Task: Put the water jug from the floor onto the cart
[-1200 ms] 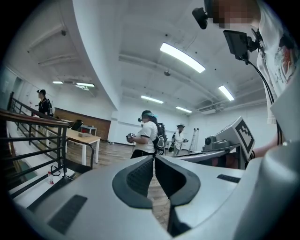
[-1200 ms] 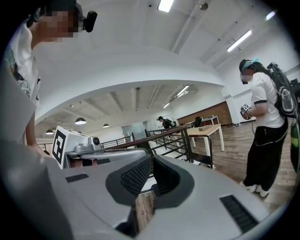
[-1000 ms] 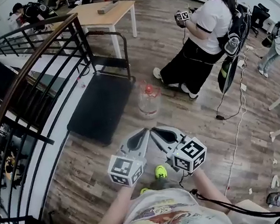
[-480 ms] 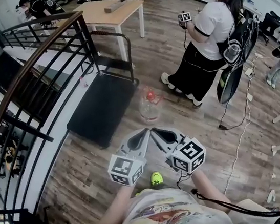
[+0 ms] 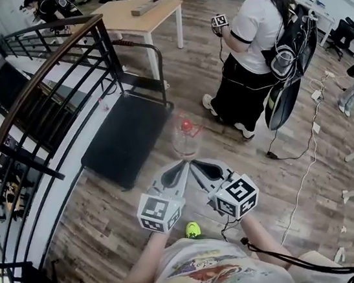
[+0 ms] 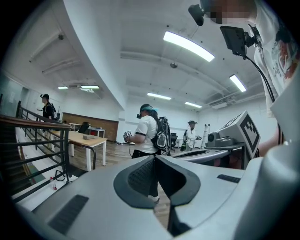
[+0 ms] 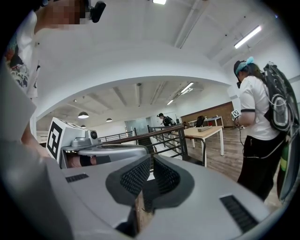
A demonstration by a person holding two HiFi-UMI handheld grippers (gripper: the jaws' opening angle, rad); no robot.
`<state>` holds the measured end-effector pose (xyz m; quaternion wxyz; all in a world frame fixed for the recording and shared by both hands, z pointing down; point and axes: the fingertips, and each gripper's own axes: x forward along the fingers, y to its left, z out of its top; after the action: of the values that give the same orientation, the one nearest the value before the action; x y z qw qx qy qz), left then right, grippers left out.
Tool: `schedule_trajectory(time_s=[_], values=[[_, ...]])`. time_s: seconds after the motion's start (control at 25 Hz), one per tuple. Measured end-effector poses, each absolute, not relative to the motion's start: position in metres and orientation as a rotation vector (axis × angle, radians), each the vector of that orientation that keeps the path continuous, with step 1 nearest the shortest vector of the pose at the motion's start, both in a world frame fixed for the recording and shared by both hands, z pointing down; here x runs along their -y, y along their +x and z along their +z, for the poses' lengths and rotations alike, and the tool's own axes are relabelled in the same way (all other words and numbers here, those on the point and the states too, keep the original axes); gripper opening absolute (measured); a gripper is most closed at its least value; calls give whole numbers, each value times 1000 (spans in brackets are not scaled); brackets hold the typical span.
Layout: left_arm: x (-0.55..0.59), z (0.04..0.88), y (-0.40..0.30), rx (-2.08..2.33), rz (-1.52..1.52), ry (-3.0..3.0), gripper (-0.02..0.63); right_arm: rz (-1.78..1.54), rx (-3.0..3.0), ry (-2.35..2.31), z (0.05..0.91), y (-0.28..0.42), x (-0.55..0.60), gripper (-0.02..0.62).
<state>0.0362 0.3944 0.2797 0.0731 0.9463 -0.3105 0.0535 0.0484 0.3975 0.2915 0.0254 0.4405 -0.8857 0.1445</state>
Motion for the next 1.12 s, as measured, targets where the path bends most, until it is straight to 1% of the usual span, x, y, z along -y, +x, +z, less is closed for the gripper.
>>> schedule_trajectory(time_s=[0.4,0.92,1.12], values=[[-374,284,55,920,191,2845,12,484,2746,1387,297,67,-377,29],[-320,287,58,850,183,2865,12,500,2680,1443,301,70,-324,29],[-286,289,47,819,186,2857,12,512,2657,1458,303,59,-291,29]])
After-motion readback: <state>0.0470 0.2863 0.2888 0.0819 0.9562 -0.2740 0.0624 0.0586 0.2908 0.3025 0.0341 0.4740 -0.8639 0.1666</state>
